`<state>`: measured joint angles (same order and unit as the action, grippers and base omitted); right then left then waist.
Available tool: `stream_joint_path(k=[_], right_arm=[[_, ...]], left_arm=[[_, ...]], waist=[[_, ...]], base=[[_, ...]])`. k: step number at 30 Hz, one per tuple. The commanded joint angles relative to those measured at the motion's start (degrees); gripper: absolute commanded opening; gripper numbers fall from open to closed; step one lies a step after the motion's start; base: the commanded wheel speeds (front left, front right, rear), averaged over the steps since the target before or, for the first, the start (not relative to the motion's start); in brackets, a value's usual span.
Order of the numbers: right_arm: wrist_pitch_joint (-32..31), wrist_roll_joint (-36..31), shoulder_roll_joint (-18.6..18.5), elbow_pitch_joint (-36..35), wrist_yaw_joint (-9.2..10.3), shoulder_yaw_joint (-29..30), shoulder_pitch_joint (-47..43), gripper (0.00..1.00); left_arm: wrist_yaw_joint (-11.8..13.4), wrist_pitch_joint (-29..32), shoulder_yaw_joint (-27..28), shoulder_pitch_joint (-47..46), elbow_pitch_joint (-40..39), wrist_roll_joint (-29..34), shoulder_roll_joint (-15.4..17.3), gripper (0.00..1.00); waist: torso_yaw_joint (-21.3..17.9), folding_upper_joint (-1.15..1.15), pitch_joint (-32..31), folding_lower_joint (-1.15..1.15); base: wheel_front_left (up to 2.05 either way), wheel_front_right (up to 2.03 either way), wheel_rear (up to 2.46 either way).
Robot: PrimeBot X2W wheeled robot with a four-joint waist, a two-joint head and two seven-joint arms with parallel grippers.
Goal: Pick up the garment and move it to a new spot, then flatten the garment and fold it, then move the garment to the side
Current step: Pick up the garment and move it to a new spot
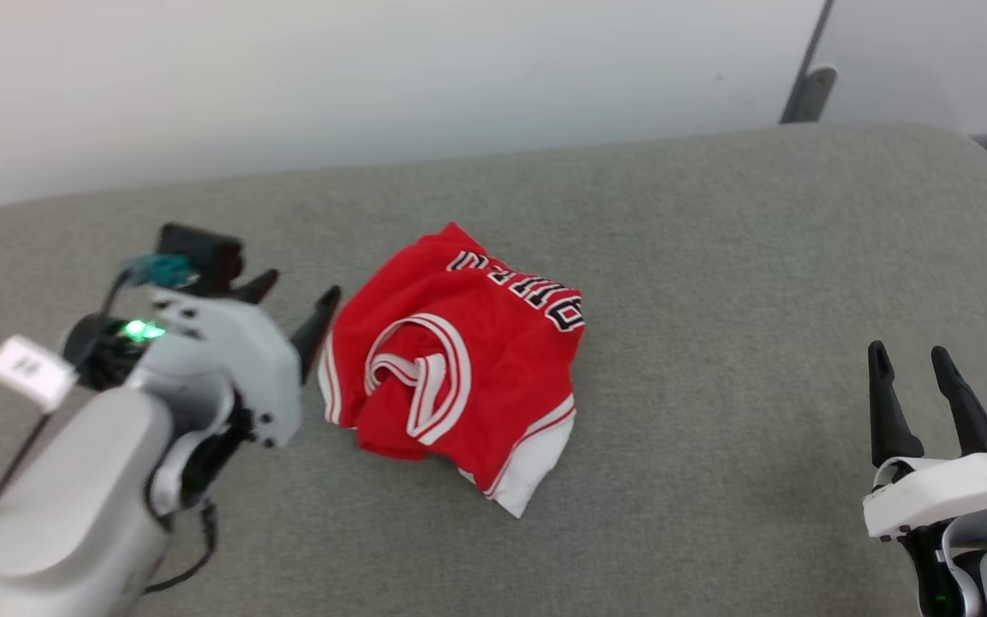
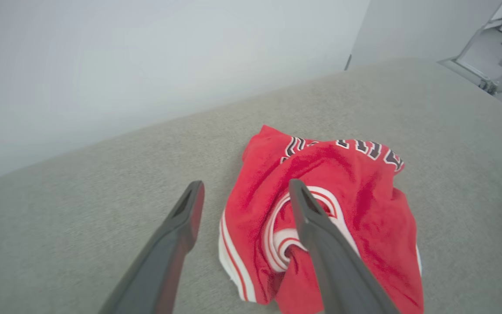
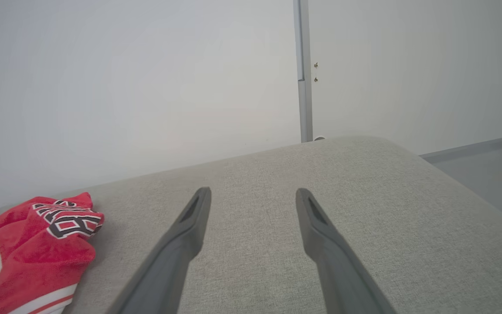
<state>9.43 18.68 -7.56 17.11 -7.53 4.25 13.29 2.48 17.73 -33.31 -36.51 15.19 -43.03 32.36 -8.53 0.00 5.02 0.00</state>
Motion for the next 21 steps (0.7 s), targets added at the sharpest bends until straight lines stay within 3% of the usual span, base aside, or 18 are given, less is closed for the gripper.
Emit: stream_joint_path(k=[1, 11, 21], right_arm=[[-0.10, 0.42, -0.41, -0.37, 0.08, -0.04, -0.69, 1.00], [-0.42, -0.16, -1.07, -1.46, 0.08, 0.91, -3.78, 1.00], [-0.34, -0.53, -1.41, -2.17, 0.08, 2.35, -5.95, 1.00]], left_arm=[[-0.07, -1.65, 0.94, 1.64, -1.18, -0.29, 1.17, 1.00], [2.54, -15.45, 7.58, 14.26, -7.60, -0.75, 7.67, 1.00], [3.25, -27.81, 12.04, 25.33, -7.73, -1.67, 9.67, 1.00]], waist=[[1.95, 0.00, -1.88, 0.00], [6.19, 0.00, -4.93, 0.00], [9.50, 0.00, -6.22, 0.00]], base=[[0.00, 0.00, 0.00], [0.00, 0.00, 0.00], [0.00, 0.00, 0.00]])
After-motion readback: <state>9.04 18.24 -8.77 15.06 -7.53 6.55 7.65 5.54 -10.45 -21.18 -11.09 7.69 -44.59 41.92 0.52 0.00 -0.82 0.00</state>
